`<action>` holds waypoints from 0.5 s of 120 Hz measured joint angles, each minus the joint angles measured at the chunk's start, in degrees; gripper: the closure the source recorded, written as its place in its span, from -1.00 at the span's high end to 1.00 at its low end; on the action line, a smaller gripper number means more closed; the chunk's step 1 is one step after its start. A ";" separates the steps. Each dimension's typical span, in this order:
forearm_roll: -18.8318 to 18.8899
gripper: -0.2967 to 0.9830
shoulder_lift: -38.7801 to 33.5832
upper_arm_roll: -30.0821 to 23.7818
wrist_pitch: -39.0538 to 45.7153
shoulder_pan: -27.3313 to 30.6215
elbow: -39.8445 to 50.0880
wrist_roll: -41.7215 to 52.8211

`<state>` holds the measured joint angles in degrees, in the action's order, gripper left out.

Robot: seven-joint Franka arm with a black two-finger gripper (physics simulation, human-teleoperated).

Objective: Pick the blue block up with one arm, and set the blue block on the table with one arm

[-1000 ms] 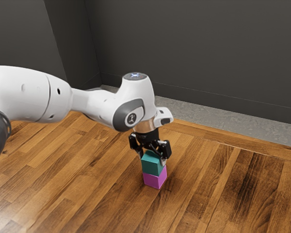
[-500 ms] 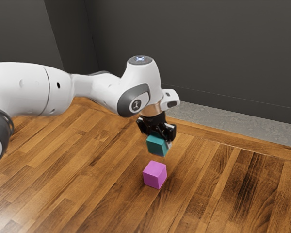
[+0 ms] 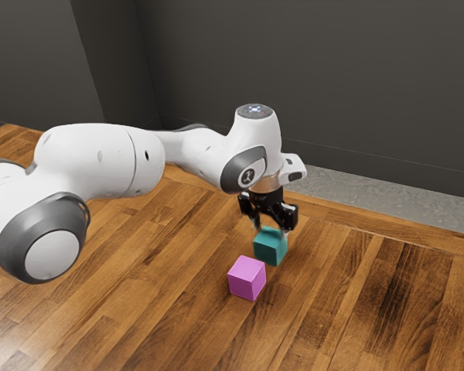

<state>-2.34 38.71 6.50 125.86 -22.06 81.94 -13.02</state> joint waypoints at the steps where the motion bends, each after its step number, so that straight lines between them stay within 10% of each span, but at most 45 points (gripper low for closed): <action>1: -0.02 0.27 0.00 0.00 -0.01 0.00 0.00 0.04; 60: -0.11 0.48 -15.96 -0.68 -4.01 -0.18 6.65 1.52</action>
<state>-2.45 22.75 5.82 121.85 -22.24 88.59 -11.50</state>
